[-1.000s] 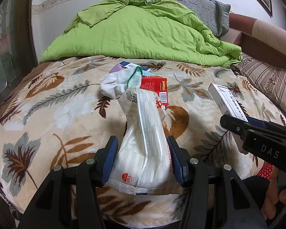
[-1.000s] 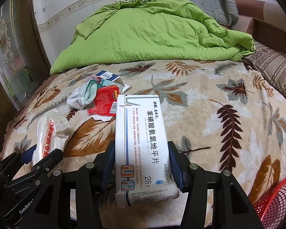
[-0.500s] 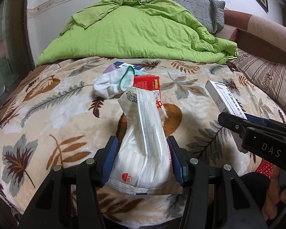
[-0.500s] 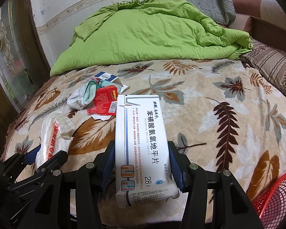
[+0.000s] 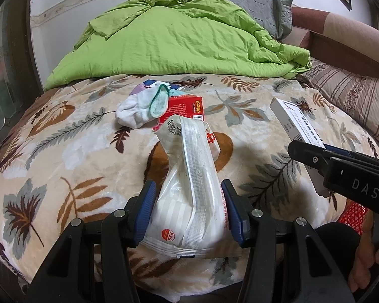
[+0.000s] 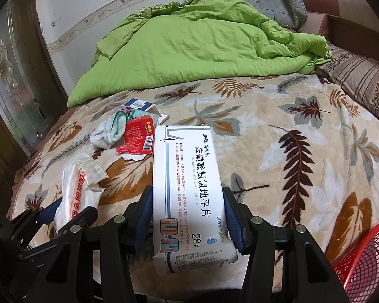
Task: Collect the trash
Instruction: 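Lift the white packet with the left tool while the right tool lifts the white box, then carry both held items over the red basket and open both tools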
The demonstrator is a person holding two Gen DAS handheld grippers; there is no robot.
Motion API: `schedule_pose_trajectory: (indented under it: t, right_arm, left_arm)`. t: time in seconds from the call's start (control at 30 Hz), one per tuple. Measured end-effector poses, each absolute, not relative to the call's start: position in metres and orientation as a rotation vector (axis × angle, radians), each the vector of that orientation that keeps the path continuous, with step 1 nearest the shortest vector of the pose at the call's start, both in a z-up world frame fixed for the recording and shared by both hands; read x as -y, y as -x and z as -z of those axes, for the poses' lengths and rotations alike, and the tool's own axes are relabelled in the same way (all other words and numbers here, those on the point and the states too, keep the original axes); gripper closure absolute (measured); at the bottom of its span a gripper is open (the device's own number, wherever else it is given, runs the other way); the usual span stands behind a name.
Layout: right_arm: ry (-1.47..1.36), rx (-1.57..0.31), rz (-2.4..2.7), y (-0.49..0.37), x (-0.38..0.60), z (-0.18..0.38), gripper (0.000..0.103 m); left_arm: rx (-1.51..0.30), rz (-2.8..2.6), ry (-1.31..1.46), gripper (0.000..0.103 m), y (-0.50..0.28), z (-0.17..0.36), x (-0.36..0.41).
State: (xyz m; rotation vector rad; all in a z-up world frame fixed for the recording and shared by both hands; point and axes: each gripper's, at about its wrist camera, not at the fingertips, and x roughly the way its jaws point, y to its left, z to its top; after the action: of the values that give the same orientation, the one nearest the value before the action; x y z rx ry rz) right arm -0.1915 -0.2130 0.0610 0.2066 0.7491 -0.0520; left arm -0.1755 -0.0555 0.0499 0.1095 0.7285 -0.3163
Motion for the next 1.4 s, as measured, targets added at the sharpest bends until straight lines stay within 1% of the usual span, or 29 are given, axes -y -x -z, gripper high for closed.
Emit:
schedule_pose_trajectory:
  t: [0.37,0.77,1.4]
  right_arm:
    - [-0.303,-0.75,0.061,0.208,0.238,-0.063,0.046]
    - [-0.291,-0.723,0.093,0.236,0.252,-0.073,0.046]
    - [-0.331,-0.715,0.16,0.28,0.29,-0.077,0.046]
  left_arm:
    - [-0.732,0.385,-0.14,0.051,0.183,-0.055,0.08]
    - [-0.717,0.468,-0.185,0.051,0.196,-0.062,0.113]
    - [-0.704,0.53,-0.237,0.051,0.209,-0.067,0.141]
